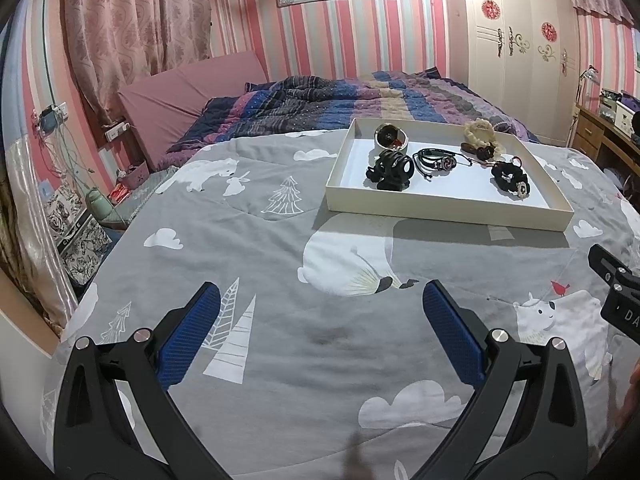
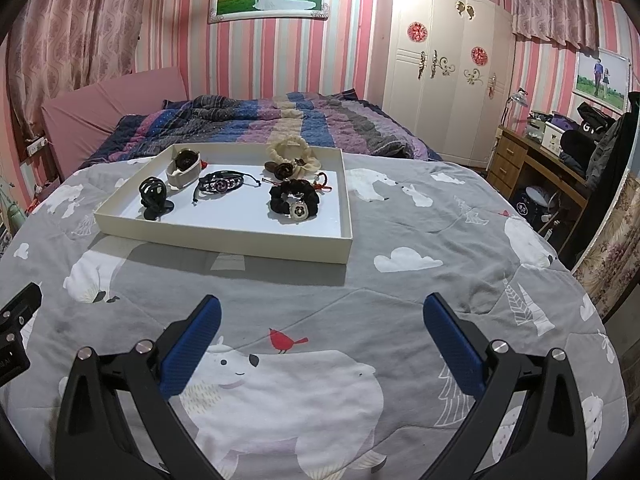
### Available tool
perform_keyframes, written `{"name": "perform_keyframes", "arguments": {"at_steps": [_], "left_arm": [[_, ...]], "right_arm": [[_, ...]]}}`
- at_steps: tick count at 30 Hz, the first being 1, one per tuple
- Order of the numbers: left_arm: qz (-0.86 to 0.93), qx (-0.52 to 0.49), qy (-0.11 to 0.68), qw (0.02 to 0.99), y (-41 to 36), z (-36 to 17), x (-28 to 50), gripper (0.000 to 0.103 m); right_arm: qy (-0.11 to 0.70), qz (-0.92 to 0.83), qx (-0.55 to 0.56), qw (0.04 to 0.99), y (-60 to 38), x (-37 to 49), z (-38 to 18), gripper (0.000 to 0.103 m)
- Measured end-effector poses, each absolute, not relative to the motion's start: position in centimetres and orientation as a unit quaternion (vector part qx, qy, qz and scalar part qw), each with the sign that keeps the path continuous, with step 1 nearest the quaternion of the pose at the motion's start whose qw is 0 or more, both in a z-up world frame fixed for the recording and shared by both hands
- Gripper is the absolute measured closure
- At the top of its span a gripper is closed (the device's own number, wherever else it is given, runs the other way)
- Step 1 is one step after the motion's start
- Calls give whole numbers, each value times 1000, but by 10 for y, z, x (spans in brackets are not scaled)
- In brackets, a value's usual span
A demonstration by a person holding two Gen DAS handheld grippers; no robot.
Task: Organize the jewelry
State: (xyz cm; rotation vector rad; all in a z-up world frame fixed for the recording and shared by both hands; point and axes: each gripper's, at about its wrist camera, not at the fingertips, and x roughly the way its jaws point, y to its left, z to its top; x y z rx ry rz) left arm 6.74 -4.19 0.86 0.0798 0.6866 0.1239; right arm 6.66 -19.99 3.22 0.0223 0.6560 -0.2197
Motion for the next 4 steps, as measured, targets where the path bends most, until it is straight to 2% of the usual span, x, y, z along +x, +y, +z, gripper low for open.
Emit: {"name": "perform_keyframes", "arguments": {"at_steps": [4], "left_arm": [[59, 31, 344, 936, -39, 7, 70, 3]], "right_arm": [[322, -107, 11, 941, -200, 66, 32, 2]]}}
